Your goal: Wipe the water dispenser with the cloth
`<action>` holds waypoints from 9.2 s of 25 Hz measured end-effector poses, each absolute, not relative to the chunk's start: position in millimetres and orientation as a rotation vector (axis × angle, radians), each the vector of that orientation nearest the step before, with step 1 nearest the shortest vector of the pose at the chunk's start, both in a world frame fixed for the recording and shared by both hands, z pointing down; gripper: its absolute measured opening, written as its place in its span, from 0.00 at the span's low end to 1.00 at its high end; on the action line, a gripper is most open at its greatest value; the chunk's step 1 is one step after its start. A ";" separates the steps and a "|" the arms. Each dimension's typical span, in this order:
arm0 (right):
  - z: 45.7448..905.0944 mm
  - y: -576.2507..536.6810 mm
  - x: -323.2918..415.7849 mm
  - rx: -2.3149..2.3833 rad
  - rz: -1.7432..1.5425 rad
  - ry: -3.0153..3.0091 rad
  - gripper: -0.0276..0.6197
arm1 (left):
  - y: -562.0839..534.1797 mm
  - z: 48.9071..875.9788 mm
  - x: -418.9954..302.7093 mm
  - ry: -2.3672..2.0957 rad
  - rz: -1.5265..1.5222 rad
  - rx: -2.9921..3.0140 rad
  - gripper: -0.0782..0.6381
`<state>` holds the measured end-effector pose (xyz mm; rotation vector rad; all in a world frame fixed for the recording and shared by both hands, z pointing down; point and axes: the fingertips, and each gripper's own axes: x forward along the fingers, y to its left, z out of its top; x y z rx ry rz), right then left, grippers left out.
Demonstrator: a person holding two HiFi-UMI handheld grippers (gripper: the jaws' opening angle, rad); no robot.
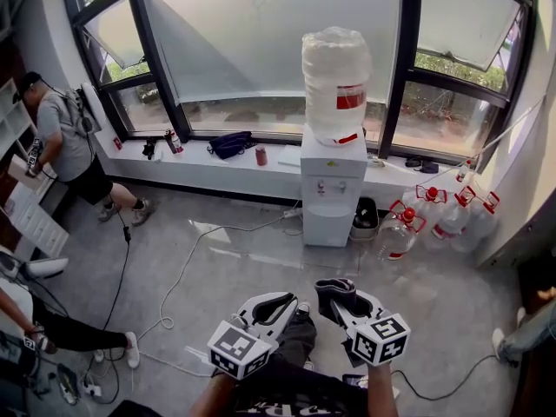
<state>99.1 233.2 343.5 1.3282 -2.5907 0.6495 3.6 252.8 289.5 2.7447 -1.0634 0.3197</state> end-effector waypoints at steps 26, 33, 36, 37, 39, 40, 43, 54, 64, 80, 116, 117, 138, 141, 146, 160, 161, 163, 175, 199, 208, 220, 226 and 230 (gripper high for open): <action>362.7 -29.0 134.1 1.384 0.726 -2.476 0.22 | -25.4 314.1 23.3 -0.994 0.302 2.736 0.17; 364.3 -90.2 141.2 1.414 0.733 -2.461 0.22 | -68.2 315.7 34.6 -0.929 0.304 2.765 0.17; 367.8 -112.7 139.3 1.389 0.740 -2.465 0.22 | -81.0 319.3 36.4 -0.944 0.306 2.753 0.17; 368.9 -121.6 138.5 1.383 0.744 -2.467 0.22 | -85.6 320.1 35.5 -0.951 0.308 2.749 0.17; 368.9 -143.0 136.6 1.371 0.751 -2.474 0.22 | -97.2 320.7 32.6 -0.970 0.316 2.739 0.17; 368.0 -155.4 135.5 1.364 0.753 -2.479 0.22 | -104.1 320.4 31.2 -0.985 0.321 2.731 0.17; 364.6 -195.9 131.8 1.316 0.751 -2.505 0.22 | -126.1 317.6 28.5 -1.070 0.314 2.692 0.17; 396.9 -316.2 112.6 1.180 0.762 -2.514 0.22 | -188.4 307.9 27.7 -1.417 0.264 2.533 0.17; 463.3 -406.9 94.2 1.359 1.032 -2.334 0.22 | -184.2 317.7 4.5 -1.620 0.333 2.371 0.17; 481.3 -409.0 203.0 1.656 1.239 -2.152 0.22 | -188.8 321.7 30.0 -1.580 0.376 2.375 0.17; 470.2 -328.3 150.6 1.222 0.928 -2.335 0.22 | -162.7 346.8 40.0 -1.509 0.294 2.432 0.17; 474.4 -325.5 138.7 1.202 0.911 -2.334 0.22 | -156.3 352.1 35.8 -1.505 0.292 2.432 0.17; 553.6 -371.8 68.5 1.281 0.591 -2.234 0.21 | -94.4 461.8 -13.5 -1.464 0.241 2.435 0.17; 557.3 -378.7 98.5 1.335 0.575 -2.181 0.21 | -94.8 468.6 -19.5 -1.463 0.233 2.431 0.17; 556.5 -378.4 158.0 1.449 0.649 -2.138 0.22 | -89.6 482.7 -24.5 -1.443 0.230 2.412 0.17; 550.9 -366.0 298.7 1.611 0.610 -1.955 0.22 | -102.7 488.4 12.6 -1.331 0.237 2.485 0.17; 548.6 -366.4 309.3 1.633 0.606 -1.941 0.22 | -103.3 488.9 14.5 -1.328 0.235 2.486 0.17; 544.1 -365.4 326.6 1.672 0.605 -1.926 0.22 | -104.3 490.7 17.0 -1.327 0.240 2.488 0.17; 607.0 -303.9 237.9 1.312 0.615 -2.159 0.22 | -119.9 507.1 -6.7 -1.423 0.255 2.471 0.17; 762.5 -392.5 55.2 1.355 0.466 -2.187 0.21 | -152.2 619.8 -48.3 -1.510 0.376 2.422 0.17; 779.7 -410.5 125.4 1.491 0.487 -2.063 0.22 | -161.1 622.3 -29.7 -1.443 0.387 2.468 0.17; 764.0 -380.9 276.8 1.869 0.632 -1.799 0.21 | -161.2 618.8 0.5 -1.328 0.418 2.550 0.17; 753.5 -347.8 308.9 1.905 0.635 -1.753 0.21 | -157.8 611.8 9.2 -1.308 0.400 2.560 0.17; 752.1 -330.0 314.4 1.866 0.649 -1.758 0.21 | -155.3 602.2 10.4 -1.333 0.385 2.574 0.17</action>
